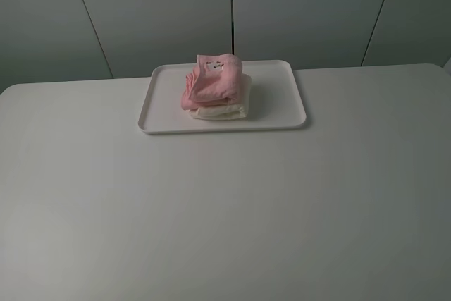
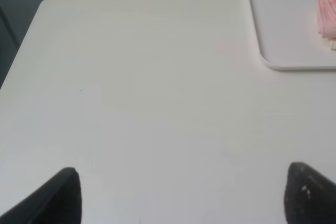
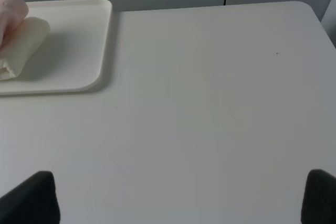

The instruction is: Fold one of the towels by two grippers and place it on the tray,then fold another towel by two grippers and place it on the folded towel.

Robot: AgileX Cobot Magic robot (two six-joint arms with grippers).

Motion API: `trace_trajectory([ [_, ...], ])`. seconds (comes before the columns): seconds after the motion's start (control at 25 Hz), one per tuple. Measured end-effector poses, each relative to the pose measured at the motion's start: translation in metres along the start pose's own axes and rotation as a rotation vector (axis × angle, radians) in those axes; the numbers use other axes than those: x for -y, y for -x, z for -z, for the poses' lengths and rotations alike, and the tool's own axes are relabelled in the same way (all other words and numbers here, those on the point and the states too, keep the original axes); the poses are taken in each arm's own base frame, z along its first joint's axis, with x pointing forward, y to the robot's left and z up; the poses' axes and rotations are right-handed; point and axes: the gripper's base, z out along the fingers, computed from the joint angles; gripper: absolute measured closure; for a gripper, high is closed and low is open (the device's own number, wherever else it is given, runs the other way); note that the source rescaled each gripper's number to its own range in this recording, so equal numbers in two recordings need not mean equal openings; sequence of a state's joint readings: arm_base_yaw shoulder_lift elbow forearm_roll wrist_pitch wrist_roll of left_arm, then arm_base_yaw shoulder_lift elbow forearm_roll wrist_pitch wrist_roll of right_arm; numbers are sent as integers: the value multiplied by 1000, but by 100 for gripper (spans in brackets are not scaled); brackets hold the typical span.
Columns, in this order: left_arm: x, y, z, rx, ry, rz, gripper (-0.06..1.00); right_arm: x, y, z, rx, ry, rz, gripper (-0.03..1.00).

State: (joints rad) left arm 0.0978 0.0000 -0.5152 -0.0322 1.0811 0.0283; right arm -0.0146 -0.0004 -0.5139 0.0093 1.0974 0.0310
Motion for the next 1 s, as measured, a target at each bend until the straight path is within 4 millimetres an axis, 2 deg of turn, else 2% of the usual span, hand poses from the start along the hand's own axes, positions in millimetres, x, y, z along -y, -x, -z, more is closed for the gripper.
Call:
trace_trajectory([
  [1.0,-1,0,0,0,6,-2,-5,0,0,0,0,0,-2,-3],
])
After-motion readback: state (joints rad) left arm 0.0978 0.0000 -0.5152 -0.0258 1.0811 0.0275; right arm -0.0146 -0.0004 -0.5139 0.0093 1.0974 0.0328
